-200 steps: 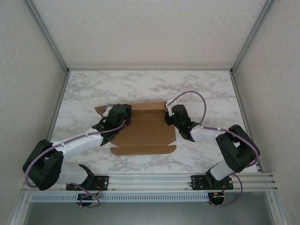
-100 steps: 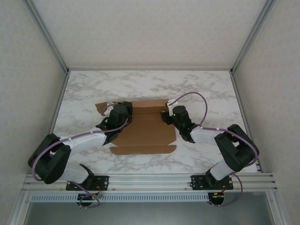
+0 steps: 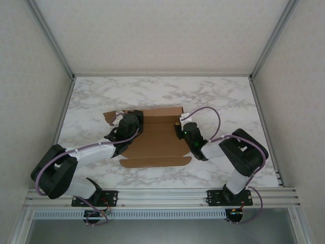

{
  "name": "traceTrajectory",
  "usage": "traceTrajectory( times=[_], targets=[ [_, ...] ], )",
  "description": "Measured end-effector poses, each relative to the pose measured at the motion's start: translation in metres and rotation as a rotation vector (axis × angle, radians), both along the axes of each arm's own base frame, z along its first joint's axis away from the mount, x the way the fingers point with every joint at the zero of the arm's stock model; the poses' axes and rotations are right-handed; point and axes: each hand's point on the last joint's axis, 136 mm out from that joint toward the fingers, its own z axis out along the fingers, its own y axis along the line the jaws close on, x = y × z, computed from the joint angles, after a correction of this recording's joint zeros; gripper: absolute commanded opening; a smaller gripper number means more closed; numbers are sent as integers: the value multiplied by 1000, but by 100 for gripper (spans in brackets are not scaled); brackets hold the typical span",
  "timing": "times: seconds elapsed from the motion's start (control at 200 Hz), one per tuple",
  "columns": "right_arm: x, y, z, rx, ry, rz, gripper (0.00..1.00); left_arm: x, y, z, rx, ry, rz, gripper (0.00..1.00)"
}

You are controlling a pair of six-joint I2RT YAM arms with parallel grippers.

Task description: Fold the paper box

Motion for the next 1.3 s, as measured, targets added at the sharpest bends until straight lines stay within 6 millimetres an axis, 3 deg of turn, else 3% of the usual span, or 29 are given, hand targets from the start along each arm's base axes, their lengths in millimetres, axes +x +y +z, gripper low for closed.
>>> traceTrajectory(
  times=[0.27,0.486,0.646,0.961,1.031,1.207,1.242,1.302],
  targets=[
    [16,2,6,-18,-53,-52,25,2,1,0,-2,-5,6,0],
    [26,1,7,-33,-71,-118,7,4,4,0,0,-8,22,0],
    [33,6,9,-44,-74,-184,1,7,6,0,-5,-8,43,0],
    [37,11,8,-69,-65,-357,0,12,11,1,-5,-8,64,0],
    [37,11,7,-67,-59,-370,9,12,11,0,-5,-8,64,0],
    [36,8,7,-107,-64,-365,71,12,12,0,-2,-5,66,0],
    [33,8,7,-113,-65,-347,78,11,12,0,-2,-5,66,0],
    [25,7,5,-125,-59,-297,82,11,12,0,-2,-4,65,0]
  ],
)
